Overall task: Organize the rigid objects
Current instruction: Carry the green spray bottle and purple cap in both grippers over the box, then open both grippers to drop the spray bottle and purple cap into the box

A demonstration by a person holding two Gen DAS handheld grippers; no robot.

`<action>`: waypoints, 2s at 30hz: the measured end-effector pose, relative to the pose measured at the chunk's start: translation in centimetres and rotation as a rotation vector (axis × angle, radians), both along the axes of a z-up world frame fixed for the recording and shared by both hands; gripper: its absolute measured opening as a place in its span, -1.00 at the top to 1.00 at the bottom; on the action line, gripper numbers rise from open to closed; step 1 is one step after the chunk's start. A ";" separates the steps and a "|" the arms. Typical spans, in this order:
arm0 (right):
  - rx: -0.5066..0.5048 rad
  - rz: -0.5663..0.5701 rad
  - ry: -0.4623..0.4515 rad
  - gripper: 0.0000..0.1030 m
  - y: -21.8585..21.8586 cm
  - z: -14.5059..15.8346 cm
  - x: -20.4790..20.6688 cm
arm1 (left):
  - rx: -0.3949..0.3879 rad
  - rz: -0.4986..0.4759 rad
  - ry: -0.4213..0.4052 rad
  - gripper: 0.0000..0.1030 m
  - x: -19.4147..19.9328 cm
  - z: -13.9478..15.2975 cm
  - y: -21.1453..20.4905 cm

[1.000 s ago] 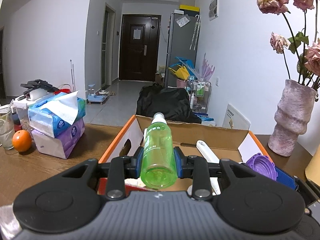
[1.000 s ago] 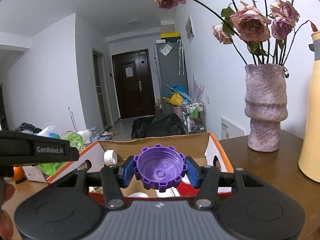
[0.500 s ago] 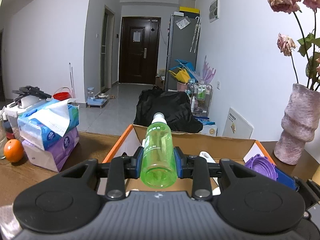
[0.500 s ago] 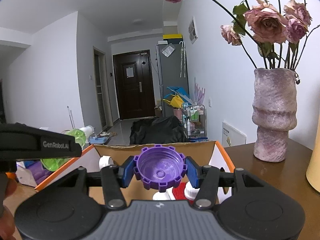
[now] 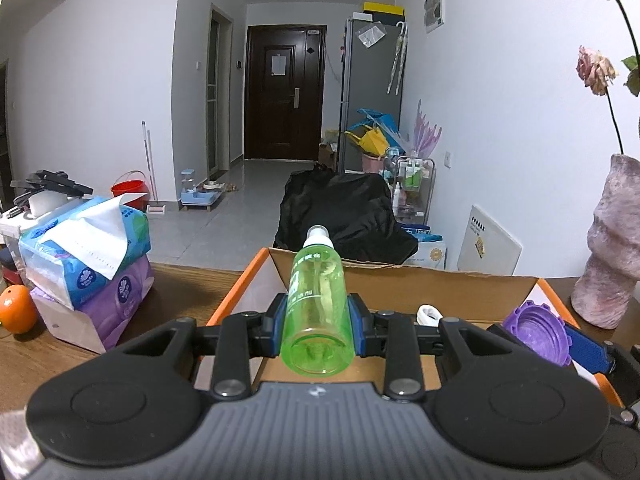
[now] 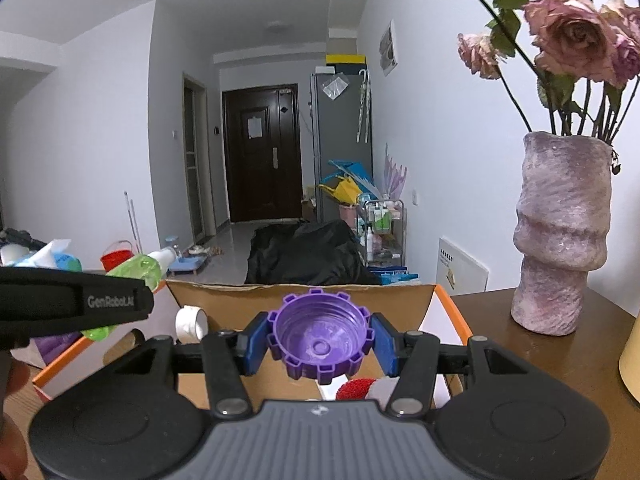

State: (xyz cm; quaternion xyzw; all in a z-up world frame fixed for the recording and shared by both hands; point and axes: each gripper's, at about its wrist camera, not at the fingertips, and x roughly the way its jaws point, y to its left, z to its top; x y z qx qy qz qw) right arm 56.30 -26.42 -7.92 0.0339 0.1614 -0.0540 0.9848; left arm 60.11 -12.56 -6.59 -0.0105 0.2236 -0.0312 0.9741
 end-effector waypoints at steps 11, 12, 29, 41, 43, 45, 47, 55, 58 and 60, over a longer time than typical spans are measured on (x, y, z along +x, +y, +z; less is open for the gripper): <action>-0.018 -0.012 0.037 -0.02 -0.2 -0.6 1.9 | 0.043 0.006 0.011 0.38 1.6 -1.2 -0.8; -0.019 -0.016 0.041 -0.02 -0.3 -0.6 2.1 | 0.045 0.005 0.010 0.38 1.7 -1.2 -0.8; -0.022 -0.056 0.114 -0.32 -1.3 -1.0 2.3 | 0.073 0.020 0.025 -0.80 2.7 -1.7 -0.5; -0.009 -0.097 0.102 -1.00 -2.2 -0.9 1.6 | 0.097 0.049 -0.001 -1.00 2.4 -1.5 -0.3; -0.009 -0.099 0.103 -1.00 -2.2 -0.9 1.6 | 0.095 0.050 0.001 -1.00 2.3 -1.5 -0.3; -0.008 -0.102 0.104 -1.00 -2.3 -0.9 1.6 | 0.092 0.049 0.003 -1.00 2.3 -1.5 -0.2; -0.009 -0.104 0.105 -1.00 -2.3 -0.9 1.5 | 0.093 0.049 0.004 -1.00 2.4 -1.4 -0.2; -0.018 -0.101 0.103 -1.00 -2.6 -0.8 1.2 | 0.067 0.046 0.007 -1.00 2.1 -1.2 0.2; -0.022 -0.098 0.100 -1.00 -2.7 -0.7 0.8 | 0.077 0.036 0.007 -1.00 1.7 -1.2 0.3; -0.027 -0.093 0.099 -1.00 -2.7 -0.6 0.5 | 0.080 0.043 0.006 -1.00 1.6 -1.1 0.5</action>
